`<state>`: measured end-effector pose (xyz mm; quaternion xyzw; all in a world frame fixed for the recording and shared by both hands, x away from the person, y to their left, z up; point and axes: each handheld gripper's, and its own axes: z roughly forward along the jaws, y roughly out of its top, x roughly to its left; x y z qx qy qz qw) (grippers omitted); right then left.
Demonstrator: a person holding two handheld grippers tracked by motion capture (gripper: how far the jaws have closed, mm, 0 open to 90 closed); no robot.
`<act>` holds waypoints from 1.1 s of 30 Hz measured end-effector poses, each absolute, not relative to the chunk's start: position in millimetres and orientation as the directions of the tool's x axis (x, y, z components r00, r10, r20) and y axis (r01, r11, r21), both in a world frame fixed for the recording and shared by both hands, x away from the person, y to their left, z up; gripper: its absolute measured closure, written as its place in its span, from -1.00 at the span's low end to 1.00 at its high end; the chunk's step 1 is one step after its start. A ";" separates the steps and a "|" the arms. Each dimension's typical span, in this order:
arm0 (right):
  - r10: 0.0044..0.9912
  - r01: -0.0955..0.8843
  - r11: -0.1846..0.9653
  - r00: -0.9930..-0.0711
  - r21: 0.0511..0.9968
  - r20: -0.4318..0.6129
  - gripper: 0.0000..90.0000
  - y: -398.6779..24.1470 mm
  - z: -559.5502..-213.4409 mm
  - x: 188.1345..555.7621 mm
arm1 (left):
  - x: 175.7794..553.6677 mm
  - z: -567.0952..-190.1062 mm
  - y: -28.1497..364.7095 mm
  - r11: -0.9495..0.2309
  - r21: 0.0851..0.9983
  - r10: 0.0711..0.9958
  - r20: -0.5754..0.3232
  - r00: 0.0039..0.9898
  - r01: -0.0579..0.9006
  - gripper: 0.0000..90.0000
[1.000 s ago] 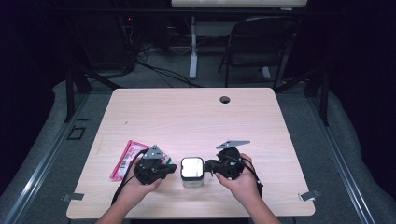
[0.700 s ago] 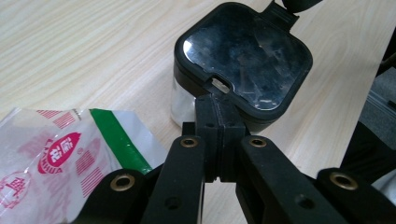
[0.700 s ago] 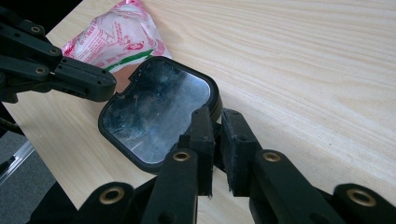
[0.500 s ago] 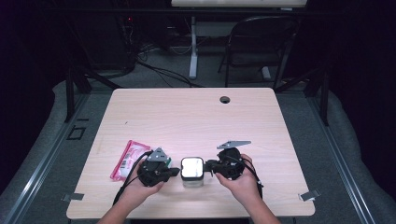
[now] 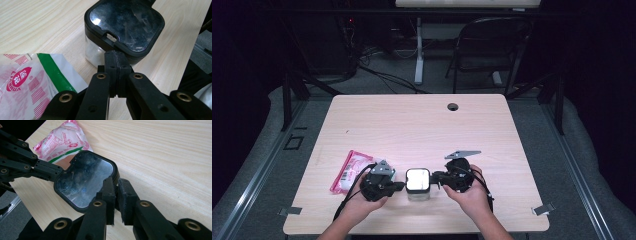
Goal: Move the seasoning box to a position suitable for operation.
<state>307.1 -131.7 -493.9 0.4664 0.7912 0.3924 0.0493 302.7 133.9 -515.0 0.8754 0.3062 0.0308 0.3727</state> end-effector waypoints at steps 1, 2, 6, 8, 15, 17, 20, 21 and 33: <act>0.777 0.700 0.256 -0.560 0.667 0.289 0.87 -131.7 -494.0 307.1 | 302.4 -514.9 133.9 -0.529 0.672 0.562 -0.180 0.808 0.518 1.00; 0.776 0.699 0.251 -0.558 0.669 0.292 0.86 -131.3 -494.4 307.1 | 302.5 -514.5 134.1 -0.525 0.674 0.560 -0.186 0.808 0.519 1.00; 0.772 0.703 0.253 -0.561 0.665 0.299 0.85 -129.8 -495.2 306.7 | 302.7 -514.1 134.8 -0.522 0.676 0.562 -0.186 0.806 0.520 1.00; 0.773 0.704 0.249 -0.558 0.665 0.301 0.85 -129.8 -495.5 306.8 | 302.8 -513.8 134.9 -0.520 0.677 0.561 -0.188 0.806 0.521 1.00; 0.771 0.702 0.253 -0.562 0.666 0.300 0.85 -130.5 -495.5 306.6 | 303.3 -512.1 135.6 -0.512 0.683 0.559 -0.196 0.806 0.521 1.00; 0.773 0.701 0.254 -0.561 0.666 0.296 0.85 -130.7 -495.6 306.4 | 303.3 -511.3 135.8 -0.513 0.685 0.558 -0.192 0.808 0.517 1.00; 0.772 0.701 0.251 -0.561 0.667 0.300 0.85 -130.9 -495.8 306.1 | 303.2 -510.1 135.7 -0.505 0.690 0.551 -0.205 0.809 0.519 1.00; 0.772 0.701 0.251 -0.561 0.667 0.299 0.85 -130.9 -495.8 306.0 | 303.0 -510.0 135.4 -0.507 0.690 0.551 -0.202 0.810 0.516 1.00; 0.770 0.701 0.248 -0.561 0.669 0.303 0.85 -131.3 -496.2 306.3 | 303.1 -516.2 133.5 -0.551 0.660 0.550 -0.173 0.817 0.511 1.00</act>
